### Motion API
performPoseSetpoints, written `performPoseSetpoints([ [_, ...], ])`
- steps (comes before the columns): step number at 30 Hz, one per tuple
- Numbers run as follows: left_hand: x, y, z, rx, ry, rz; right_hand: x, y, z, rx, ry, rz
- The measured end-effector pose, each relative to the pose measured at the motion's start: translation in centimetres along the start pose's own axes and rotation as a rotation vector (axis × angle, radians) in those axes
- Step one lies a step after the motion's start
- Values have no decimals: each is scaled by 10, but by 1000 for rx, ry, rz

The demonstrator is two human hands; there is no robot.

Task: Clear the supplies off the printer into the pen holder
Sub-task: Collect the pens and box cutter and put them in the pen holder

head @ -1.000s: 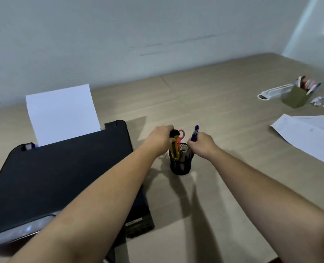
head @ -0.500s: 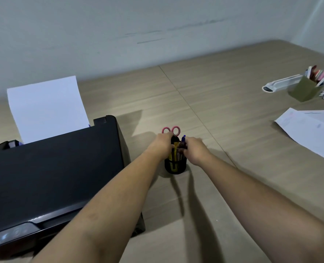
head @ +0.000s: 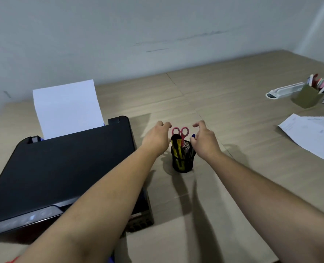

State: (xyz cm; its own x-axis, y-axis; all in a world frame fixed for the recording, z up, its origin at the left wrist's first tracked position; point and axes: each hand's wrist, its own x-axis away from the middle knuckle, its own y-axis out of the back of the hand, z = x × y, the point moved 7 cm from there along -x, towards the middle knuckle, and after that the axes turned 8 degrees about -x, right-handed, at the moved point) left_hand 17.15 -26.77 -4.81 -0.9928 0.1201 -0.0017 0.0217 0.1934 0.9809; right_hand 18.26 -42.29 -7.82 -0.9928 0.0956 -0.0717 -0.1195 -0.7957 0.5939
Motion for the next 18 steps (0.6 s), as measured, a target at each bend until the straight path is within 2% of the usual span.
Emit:
performPoseSetpoints([
  [5,49,47,34,-18,36,-65,34,-5,68,-124,150,-34],
  [9,114,80,74,-54,68,-135,95,-25,133,-239,286,-81],
  [15,229,78,143,3,147,-111,214,-98,193,-238,567,127],
  [18,281,44,184,-13,234,-3,257,-148,193,-111,605,320],
])
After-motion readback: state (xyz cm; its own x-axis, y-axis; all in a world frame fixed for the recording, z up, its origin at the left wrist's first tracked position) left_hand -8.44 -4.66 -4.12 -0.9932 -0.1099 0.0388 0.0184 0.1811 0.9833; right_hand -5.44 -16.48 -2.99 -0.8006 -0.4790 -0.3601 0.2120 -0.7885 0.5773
